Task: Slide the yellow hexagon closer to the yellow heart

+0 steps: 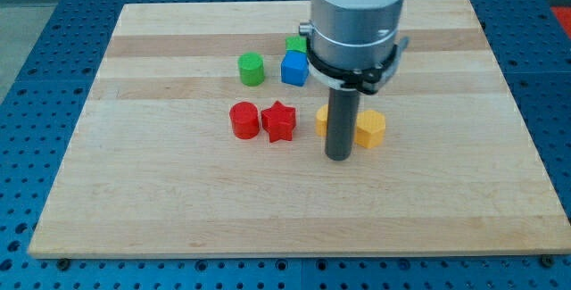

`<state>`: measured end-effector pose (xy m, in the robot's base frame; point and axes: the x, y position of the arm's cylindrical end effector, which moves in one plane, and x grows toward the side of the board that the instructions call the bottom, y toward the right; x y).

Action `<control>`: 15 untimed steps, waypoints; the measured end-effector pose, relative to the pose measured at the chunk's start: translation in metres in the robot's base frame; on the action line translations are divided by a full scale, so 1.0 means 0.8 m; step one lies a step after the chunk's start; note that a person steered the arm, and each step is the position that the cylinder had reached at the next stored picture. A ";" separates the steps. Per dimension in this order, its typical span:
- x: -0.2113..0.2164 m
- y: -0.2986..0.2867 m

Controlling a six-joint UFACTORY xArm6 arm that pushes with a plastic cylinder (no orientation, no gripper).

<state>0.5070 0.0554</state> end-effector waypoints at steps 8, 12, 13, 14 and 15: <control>-0.018 0.082; -0.034 0.088; -0.034 0.085; -0.034 0.075; -0.034 0.065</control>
<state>0.4797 0.1070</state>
